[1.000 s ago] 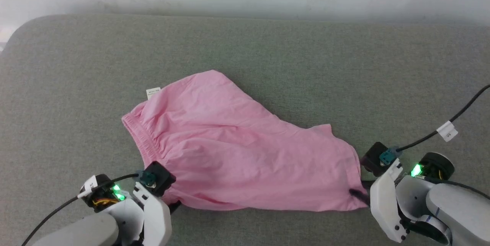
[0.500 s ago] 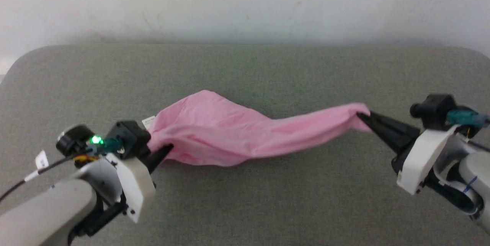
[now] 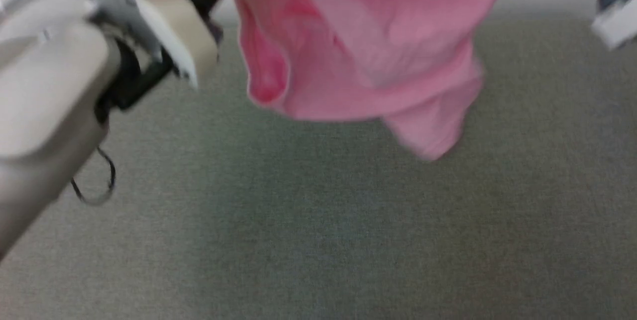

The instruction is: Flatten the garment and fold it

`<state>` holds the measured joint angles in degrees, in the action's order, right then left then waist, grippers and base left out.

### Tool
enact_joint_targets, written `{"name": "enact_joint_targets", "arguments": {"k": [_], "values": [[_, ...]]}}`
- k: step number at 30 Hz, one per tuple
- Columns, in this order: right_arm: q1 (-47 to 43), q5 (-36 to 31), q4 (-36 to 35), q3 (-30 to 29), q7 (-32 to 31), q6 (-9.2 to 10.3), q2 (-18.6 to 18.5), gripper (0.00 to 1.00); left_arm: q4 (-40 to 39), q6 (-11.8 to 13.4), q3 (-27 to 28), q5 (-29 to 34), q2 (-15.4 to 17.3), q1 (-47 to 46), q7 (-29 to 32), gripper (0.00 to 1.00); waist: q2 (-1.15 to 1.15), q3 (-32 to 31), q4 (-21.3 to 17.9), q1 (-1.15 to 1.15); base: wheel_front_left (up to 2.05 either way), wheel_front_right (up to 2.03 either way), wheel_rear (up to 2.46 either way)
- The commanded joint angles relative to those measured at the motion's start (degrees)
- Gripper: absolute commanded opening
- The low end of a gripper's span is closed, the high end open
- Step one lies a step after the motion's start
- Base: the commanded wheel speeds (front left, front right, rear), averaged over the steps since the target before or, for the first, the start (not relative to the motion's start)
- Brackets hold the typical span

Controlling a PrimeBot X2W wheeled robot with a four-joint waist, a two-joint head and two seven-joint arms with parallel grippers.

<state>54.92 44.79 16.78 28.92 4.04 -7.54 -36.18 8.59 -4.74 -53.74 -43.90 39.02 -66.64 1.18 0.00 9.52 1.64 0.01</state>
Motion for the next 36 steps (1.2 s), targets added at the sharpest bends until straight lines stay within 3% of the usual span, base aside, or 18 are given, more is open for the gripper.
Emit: {"name": "enact_joint_targets", "arguments": {"k": [1,10,18,27,36], "values": [[3.3,-1.3,1.6,-1.4,-0.1,0.05,0.8,0.0,1.9,-0.7,0.6,0.5,-1.3,-3.2,-0.3,0.0,0.0,6.0,-2.3,-0.01,0.0,0.0,0.0],[24.4,-8.2,9.0,-7.7,-1.5,0.05,2.6,0.0,14.2,-2.3,3.4,3.1,-8.5,-24.3,-3.2,0.0,0.0,19.1,-3.6,-0.01,0.0,0.0,0.0],[35.6,-12.2,13.6,-7.3,-1.6,0.05,3.2,0.0,24.7,-2.5,4.8,4.6,-10.9,-33.6,-8.2,0.0,0.0,26.0,-3.8,-0.01,0.0,0.0,0.0],[32.3,-10.2,17.1,-2.9,0.2,0.05,5.9,0.0,31.2,-2.7,2.6,3.5,-11.7,-28.6,-13.6,0.0,0.0,27.4,-3.2,-0.01,0.0,0.0,0.0],[15.7,-6.9,16.0,7.9,4.3,0.05,4.7,0.0,28.7,-2.4,2.1,1.3,-11.1,-9.4,-16.1,0.0,0.0,21.6,-2.8,-0.01,0.0,0.0,0.0]]}}
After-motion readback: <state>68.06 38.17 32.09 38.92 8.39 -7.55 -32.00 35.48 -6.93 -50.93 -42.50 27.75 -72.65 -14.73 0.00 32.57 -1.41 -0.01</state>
